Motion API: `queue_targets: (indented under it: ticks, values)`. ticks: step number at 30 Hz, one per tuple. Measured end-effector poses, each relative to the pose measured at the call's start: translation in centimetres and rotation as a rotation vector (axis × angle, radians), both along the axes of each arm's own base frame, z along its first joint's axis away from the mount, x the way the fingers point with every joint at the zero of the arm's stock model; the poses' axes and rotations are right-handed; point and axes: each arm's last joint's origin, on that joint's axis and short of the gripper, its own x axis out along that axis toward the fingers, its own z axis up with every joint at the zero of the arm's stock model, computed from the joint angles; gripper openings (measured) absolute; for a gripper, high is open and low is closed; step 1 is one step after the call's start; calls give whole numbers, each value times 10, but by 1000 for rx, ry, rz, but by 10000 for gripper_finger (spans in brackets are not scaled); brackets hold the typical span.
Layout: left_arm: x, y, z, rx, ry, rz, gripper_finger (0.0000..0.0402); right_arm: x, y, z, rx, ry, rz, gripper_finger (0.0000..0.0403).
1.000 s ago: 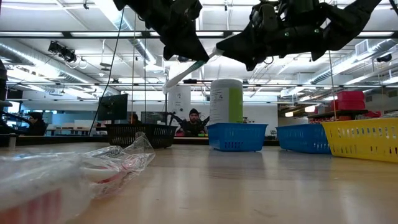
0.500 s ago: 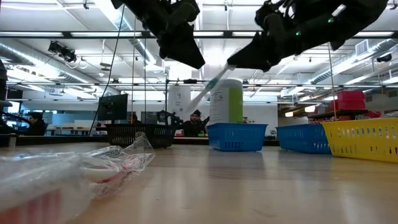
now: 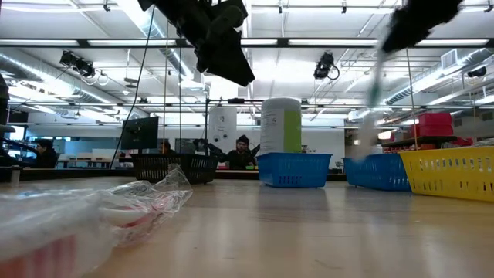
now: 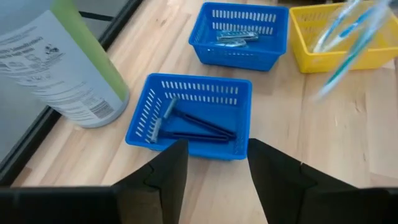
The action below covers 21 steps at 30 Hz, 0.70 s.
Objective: Pick & Place Travel size toiletries
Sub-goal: Put the green toothbrush into the yellow basket
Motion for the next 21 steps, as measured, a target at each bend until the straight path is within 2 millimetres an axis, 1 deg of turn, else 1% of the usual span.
queue_targets:
  ticks: [3,7,9,12,15,17,21]
  values:
    - [0,0,0,7,-3,11,170,-17,13,12,8,65,-9,92]
    - [0,0,1,-9,-17,27,170,-34,23,31,57,78,-43,92]
    - [1,0,1,-11,-20,28,169,-41,25,32,69,105,-61,92]
    - [1,0,1,-19,-23,35,167,-49,26,27,88,150,-136,92]
    - [1,0,1,-34,-29,46,167,-57,23,14,69,195,-225,92]
    - [1,0,1,-35,-30,47,166,-58,23,6,54,175,-259,92]
    - [1,0,1,-38,-32,50,167,-59,22,-9,19,188,-289,93]
